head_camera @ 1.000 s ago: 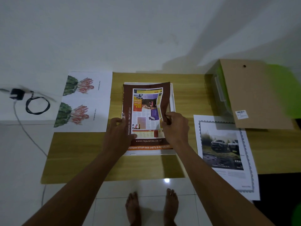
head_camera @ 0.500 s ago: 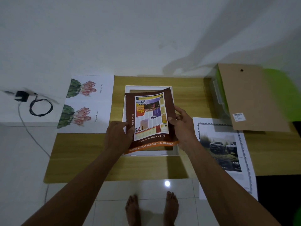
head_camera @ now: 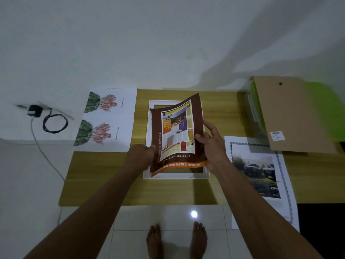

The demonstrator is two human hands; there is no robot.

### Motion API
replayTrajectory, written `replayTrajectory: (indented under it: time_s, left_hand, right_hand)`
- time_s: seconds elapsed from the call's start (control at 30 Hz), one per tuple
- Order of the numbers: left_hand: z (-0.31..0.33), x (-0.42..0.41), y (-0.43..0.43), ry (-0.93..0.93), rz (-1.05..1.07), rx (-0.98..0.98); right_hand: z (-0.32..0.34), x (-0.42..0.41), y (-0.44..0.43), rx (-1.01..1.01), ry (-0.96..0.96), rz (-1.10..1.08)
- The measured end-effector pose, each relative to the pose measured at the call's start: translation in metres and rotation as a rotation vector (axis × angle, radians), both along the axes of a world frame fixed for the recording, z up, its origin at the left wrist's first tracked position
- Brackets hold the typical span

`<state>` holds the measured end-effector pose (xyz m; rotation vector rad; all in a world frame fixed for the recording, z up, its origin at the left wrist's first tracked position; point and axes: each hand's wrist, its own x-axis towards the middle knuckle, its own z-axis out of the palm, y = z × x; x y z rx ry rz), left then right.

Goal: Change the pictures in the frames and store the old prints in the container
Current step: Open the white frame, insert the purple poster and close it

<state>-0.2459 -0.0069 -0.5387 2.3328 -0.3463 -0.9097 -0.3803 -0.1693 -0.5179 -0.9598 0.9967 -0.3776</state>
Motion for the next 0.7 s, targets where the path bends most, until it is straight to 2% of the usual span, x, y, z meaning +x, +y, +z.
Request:
replayTrajectory:
  time_s: [0.07,0.23,0.37,0.47,0.57,0.7]
  left_hand:
    - [0.001,0.002,0.002,0.08,0.09,-0.102]
    - [0.008,0.002,0.007,0.036,0.078,-0.207]
    - [0.016,-0.001,0.005,-0.232,0.02,-0.19]
    - [0.029,-0.013,0.007,-0.392,-0.076,-0.402]
    - [0.052,-0.031,0.006,-0.469,-0.172,-0.55]
    - [0.074,-0.046,-0.001,-0.591,-0.197,-0.486]
  right_hand:
    - [-0.002,-0.002,0.0,-0.035,0.03,0.024]
    - [-0.004,-0.008,-0.001,-0.187,0.146,0.061]
    - [0.0,-0.009,0.003,-0.351,0.249,0.077]
    - [0.01,-0.003,0.008,-0.58,0.376,0.153]
    - [0.031,0.012,0.013,-0.722,0.347,0.19]
    - [0.068,0.034,0.016,-0.853,0.603,0.31]
